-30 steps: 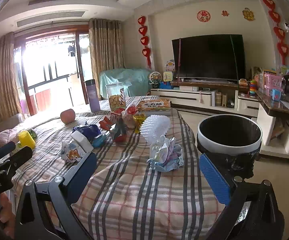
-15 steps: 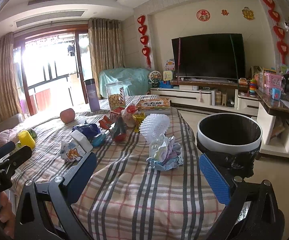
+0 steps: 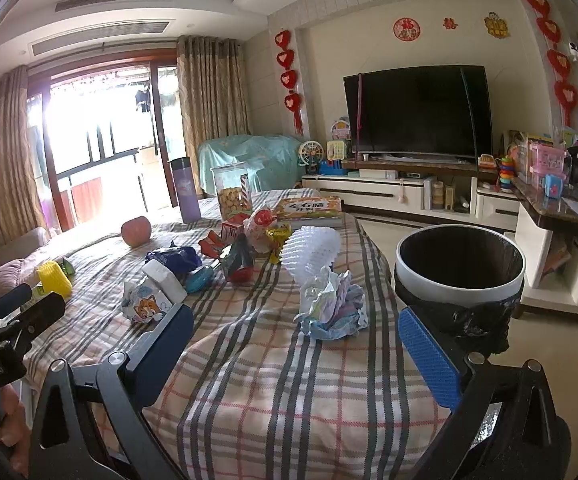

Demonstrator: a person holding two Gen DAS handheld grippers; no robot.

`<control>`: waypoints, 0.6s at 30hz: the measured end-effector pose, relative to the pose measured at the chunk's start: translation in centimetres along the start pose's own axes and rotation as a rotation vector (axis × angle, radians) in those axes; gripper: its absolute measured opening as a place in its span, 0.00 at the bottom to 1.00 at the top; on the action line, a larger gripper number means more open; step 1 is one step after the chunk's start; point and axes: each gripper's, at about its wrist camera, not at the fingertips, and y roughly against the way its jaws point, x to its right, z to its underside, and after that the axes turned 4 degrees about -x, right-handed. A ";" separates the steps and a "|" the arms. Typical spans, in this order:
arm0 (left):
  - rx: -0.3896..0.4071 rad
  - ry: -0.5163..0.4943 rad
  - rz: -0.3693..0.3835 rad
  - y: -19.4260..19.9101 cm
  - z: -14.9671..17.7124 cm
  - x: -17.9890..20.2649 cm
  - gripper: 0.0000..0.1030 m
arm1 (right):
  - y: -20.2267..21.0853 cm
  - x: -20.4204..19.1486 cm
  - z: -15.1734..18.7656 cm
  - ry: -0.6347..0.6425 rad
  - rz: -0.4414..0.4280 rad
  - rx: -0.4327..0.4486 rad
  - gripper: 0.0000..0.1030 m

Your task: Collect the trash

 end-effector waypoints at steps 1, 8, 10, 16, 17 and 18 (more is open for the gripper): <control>-0.001 0.000 0.001 0.0 0.0 0.0 0.99 | 0.0 0.1 0.0 -0.001 0.000 0.000 1.00; -0.003 0.003 0.005 0.0 0.1 0.0 0.99 | -0.1 0.0 0.0 -0.002 -0.002 -0.002 1.00; -0.004 0.004 0.007 -0.1 0.2 0.0 0.99 | -0.1 0.0 0.0 -0.002 -0.002 -0.002 1.00; -0.007 0.004 0.007 -0.2 0.3 0.0 0.99 | -0.1 0.0 0.0 -0.002 -0.001 -0.002 1.00; -0.008 0.005 0.010 -0.2 0.3 0.0 0.99 | -0.1 0.0 0.0 -0.002 -0.002 -0.003 1.00; -0.008 0.005 0.009 -0.2 0.3 0.0 0.99 | -0.1 0.0 0.0 -0.002 -0.002 -0.002 1.00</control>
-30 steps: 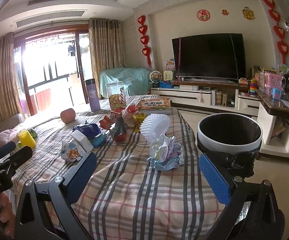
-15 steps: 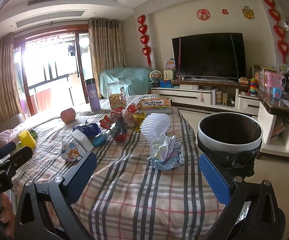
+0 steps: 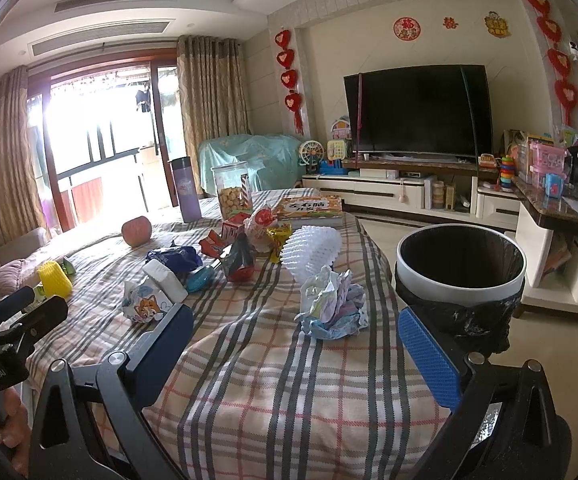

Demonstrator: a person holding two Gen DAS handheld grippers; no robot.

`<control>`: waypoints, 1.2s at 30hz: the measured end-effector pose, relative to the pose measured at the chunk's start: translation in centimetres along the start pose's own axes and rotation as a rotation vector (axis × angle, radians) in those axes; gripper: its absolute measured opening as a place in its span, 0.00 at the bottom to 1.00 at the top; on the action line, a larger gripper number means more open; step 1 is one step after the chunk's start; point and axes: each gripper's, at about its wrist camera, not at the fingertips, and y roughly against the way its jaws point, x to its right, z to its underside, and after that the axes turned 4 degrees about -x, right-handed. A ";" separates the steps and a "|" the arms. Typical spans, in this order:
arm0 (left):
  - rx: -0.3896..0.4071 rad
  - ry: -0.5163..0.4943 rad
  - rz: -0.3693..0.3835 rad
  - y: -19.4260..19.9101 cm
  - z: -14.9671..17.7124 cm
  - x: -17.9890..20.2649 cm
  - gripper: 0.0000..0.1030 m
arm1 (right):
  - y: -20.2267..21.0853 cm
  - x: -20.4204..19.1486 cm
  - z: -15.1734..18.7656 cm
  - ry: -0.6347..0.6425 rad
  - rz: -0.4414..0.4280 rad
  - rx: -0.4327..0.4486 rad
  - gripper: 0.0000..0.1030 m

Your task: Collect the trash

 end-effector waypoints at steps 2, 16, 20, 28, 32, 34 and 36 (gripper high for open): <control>-0.001 0.000 0.002 0.0 0.0 0.0 0.99 | 0.0 0.0 0.0 -0.001 0.000 -0.001 1.00; -0.092 0.039 -0.001 -3.4 -0.6 -1.5 0.99 | -1.9 1.0 -0.4 -0.003 0.005 -0.058 1.00; -0.136 0.062 0.007 -5.4 -1.0 -2.2 0.99 | -3.4 1.9 -0.4 -0.018 0.015 -0.091 1.00; -0.207 0.086 -0.013 -10.2 -2.1 -3.4 0.99 | -7.0 3.0 -0.4 -0.032 0.004 -0.155 1.00; -0.233 0.104 -0.030 -12.3 -2.6 -4.1 0.99 | -8.8 3.6 -0.6 -0.051 0.000 -0.188 0.99; -0.256 0.122 -0.027 -13.6 -2.8 -4.5 0.99 | -9.5 3.8 -0.7 -0.061 -0.005 -0.205 0.99; -0.281 0.127 -0.039 -15.3 -3.0 -4.5 0.99 | -10.2 4.1 -0.9 -0.066 -0.010 -0.221 0.99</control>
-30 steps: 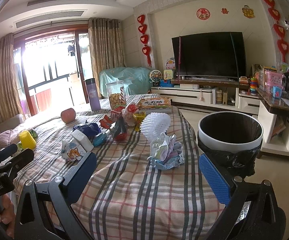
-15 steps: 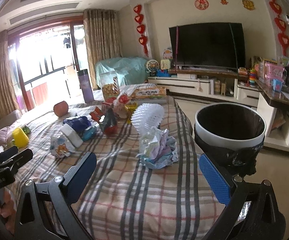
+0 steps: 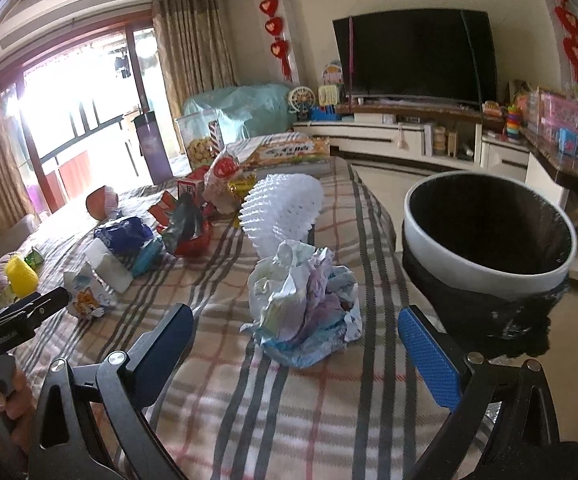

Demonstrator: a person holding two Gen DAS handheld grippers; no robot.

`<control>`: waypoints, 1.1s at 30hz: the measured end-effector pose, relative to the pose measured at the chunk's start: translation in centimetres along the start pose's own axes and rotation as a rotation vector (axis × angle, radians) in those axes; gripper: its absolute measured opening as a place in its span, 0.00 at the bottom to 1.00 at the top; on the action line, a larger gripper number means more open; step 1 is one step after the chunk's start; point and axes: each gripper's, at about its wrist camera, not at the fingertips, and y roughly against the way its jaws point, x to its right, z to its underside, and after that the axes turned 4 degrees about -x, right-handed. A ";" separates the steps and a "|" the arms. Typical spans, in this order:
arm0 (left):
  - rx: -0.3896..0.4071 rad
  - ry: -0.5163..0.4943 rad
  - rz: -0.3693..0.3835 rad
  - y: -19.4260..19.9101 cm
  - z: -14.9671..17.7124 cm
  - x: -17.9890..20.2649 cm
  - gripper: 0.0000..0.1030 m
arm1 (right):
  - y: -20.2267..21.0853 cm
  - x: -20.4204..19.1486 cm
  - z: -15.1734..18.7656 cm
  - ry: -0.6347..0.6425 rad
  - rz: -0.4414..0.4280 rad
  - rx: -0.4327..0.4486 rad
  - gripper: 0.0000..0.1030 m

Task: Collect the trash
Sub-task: 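Grasp the white snack wrapper with the left tool while the right tool grasps crumpled tissue, then carry both held items over the trash bin and open both tools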

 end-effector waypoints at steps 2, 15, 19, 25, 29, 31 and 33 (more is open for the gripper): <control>-0.028 0.009 -0.006 -1.1 -0.3 0.0 0.97 | -0.6 0.3 -0.2 -0.010 0.000 -0.016 0.98; -0.087 0.045 0.149 -2.3 -0.2 0.3 0.44 | -1.3 2.3 0.3 -0.086 -0.103 -0.063 0.36; -0.075 0.018 0.184 -1.0 0.1 1.5 0.43 | -0.6 2.6 0.2 -0.089 -0.110 -0.058 0.35; -0.061 -0.040 0.238 0.3 -0.4 4.0 0.43 | 0.3 3.1 -0.2 -0.096 -0.111 -0.040 0.35; -0.069 -0.068 0.268 0.3 -0.8 5.7 0.43 | 1.3 4.0 -0.8 -0.106 -0.106 -0.018 0.35; -0.070 -0.090 0.281 0.3 -1.0 6.8 0.43 | 1.7 4.5 -1.0 -0.108 -0.097 -0.007 0.35; -0.075 -0.110 0.289 -0.1 -1.5 7.9 0.43 | 2.1 5.2 -1.3 -0.115 -0.087 0.000 0.35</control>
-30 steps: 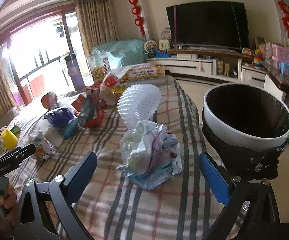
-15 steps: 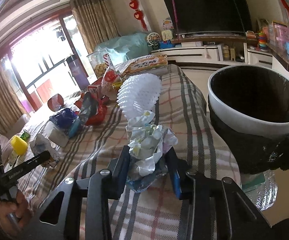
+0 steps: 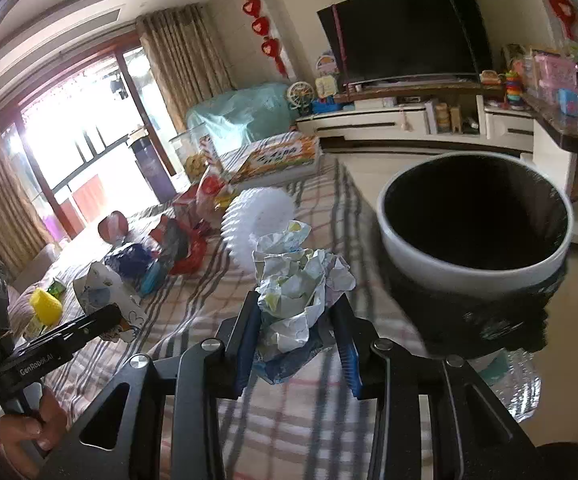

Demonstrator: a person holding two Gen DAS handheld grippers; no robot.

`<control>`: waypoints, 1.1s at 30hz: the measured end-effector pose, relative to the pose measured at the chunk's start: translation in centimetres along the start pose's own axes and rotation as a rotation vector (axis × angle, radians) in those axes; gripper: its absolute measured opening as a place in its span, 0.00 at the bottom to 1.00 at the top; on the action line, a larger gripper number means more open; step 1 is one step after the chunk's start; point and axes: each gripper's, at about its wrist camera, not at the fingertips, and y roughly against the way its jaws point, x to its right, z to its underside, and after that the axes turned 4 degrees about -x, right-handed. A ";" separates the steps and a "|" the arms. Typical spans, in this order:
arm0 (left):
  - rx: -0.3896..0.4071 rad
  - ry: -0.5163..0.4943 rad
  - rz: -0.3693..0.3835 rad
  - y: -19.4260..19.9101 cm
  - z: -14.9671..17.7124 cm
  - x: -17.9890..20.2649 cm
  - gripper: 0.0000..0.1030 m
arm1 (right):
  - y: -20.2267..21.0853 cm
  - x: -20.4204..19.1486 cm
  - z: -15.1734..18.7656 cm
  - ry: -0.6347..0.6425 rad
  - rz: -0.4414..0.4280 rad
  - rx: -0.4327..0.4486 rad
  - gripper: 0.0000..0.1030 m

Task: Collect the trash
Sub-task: 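Carry both held items over the trash bin and open both tools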

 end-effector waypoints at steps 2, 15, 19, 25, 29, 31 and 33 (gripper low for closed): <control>-0.014 -0.020 0.017 -0.8 -0.4 0.8 0.43 | 0.3 0.5 -0.3 -0.009 0.008 0.007 0.35; -0.079 -0.133 0.097 -6.3 -3.5 5.4 0.44 | 2.0 5.5 -2.3 -0.059 0.083 0.035 0.35; -0.090 -0.164 0.119 -8.2 -4.9 6.6 0.44 | 2.2 6.9 -3.1 -0.072 0.108 0.045 0.35; -0.108 -0.194 0.151 -11.1 -7.1 7.8 0.44 | 2.0 9.3 -4.1 -0.100 0.135 0.039 0.35; -0.106 -0.214 0.166 -12.5 -8.5 9.2 0.44 | 1.8 10.4 -4.7 -0.110 0.145 0.037 0.36; -0.106 -0.223 0.174 -13.2 -8.9 10.0 0.44 | 1.7 10.8 -5.0 -0.115 0.147 0.036 0.36; -0.106 -0.233 0.181 -13.9 -9.4 10.5 0.44 | 1.6 11.1 -5.3 -0.119 0.148 0.033 0.36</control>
